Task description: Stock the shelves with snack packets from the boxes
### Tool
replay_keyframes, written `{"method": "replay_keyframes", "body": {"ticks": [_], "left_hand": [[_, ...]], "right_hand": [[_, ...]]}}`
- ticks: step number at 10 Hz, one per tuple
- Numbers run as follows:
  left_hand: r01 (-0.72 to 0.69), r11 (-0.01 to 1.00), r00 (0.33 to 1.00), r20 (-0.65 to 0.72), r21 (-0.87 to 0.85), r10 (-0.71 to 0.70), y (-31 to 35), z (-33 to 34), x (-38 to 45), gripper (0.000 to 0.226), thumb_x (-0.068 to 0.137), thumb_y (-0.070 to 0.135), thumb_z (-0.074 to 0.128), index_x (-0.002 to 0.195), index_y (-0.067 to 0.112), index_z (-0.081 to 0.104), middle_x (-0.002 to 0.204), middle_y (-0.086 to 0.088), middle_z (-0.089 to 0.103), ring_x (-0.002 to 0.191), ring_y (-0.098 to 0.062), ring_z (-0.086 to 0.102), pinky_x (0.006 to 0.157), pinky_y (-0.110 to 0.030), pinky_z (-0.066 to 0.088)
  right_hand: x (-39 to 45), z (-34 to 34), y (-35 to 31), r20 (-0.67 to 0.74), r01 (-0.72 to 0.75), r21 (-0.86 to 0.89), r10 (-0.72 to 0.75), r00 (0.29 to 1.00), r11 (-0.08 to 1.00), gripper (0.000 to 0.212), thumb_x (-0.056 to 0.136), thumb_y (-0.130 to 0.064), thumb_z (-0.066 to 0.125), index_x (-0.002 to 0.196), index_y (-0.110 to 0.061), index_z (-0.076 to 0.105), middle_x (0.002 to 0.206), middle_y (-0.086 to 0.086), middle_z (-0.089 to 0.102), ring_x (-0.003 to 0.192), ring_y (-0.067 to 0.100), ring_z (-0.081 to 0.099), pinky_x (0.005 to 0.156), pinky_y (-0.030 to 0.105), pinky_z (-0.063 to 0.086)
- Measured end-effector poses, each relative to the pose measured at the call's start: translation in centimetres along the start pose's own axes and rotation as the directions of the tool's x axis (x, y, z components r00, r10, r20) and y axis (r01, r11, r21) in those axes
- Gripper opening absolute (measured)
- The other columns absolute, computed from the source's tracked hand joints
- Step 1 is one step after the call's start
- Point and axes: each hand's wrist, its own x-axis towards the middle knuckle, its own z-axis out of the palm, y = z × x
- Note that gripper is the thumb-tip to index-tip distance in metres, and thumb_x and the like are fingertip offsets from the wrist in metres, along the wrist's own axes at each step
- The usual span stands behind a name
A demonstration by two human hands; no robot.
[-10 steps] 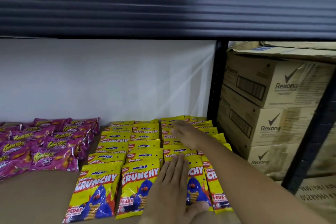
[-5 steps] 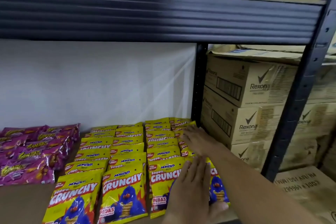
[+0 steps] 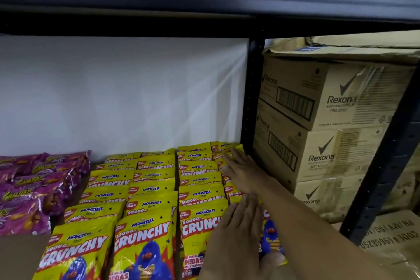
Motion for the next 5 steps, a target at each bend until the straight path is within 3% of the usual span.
{"method": "replay_keyframes", "body": {"ticks": [1, 2, 3, 4, 5], "left_hand": [[-0.012, 1.0, 0.999, 0.03, 0.022, 0.012, 0.3, -0.6, -0.2, 0.114, 0.09, 0.056, -0.032, 0.134, 0.002, 0.06, 0.145, -0.015, 0.051, 0.135, -0.031, 0.046, 0.104, -0.047, 0.048], [-0.02, 0.999, 0.998, 0.065, 0.033, 0.018, 0.2, -0.9, -0.4, 0.109, 0.094, 0.06, -0.022, 0.129, 0.005, 0.065, 0.139, -0.012, 0.058, 0.129, -0.026, 0.055, 0.106, -0.038, 0.047], [-0.043, 0.999, 0.998, 0.038, -0.027, 0.044, 0.1, -1.9, -1.4, 0.097, 0.096, 0.072, -0.001, 0.13, 0.011, 0.066, 0.137, -0.006, 0.062, 0.128, -0.019, 0.058, 0.11, -0.037, 0.039], [-0.095, 0.983, 0.994, -0.063, -0.158, 0.086, -0.5, -4.2, -3.2, 0.093, 0.09, 0.083, 0.021, 0.152, 0.015, 0.039, 0.158, 0.0, 0.038, 0.148, -0.015, 0.031, 0.123, -0.038, 0.011], [-0.048, 0.976, 0.999, -0.023, -0.211, 0.044, -1.5, -7.6, -5.1, 0.092, 0.089, 0.081, 0.028, 0.159, 0.023, 0.013, 0.167, 0.006, 0.011, 0.153, -0.01, 0.002, 0.114, -0.022, -0.015]], "right_hand": [[-0.1, -0.2, -0.2, 0.015, 0.001, 0.003, -0.001, 1.0, 1.0, 0.058, 0.106, -0.05, 0.017, 0.158, -0.03, 0.004, 0.165, 0.001, -0.014, 0.152, 0.018, -0.013, 0.123, 0.043, -0.004], [-0.6, -1.0, -0.5, 0.009, 0.002, 0.012, -0.002, 1.0, 1.0, 0.058, 0.106, -0.048, 0.019, 0.159, -0.025, 0.007, 0.166, 0.003, -0.01, 0.152, 0.018, -0.01, 0.123, 0.042, -0.003], [-1.5, -2.5, -1.2, -0.055, 0.007, 0.087, -0.002, 0.998, 0.996, 0.057, 0.107, -0.042, 0.025, 0.157, -0.015, 0.018, 0.166, 0.007, 0.003, 0.153, 0.018, 0.0, 0.123, 0.038, 0.0], [-3.2, -3.8, -1.5, -0.132, 0.009, 0.211, 0.019, 0.991, 0.977, 0.055, 0.107, -0.041, 0.029, 0.153, -0.011, 0.032, 0.163, 0.007, 0.021, 0.151, 0.017, 0.014, 0.123, 0.032, 0.009], [-5.6, -5.2, -2.0, -0.242, 0.098, 0.258, -0.034, 0.97, 0.961, 0.046, 0.106, -0.042, 0.033, 0.14, -0.017, 0.053, 0.145, 0.002, 0.052, 0.136, 0.019, 0.045, 0.114, 0.032, 0.032]]}}
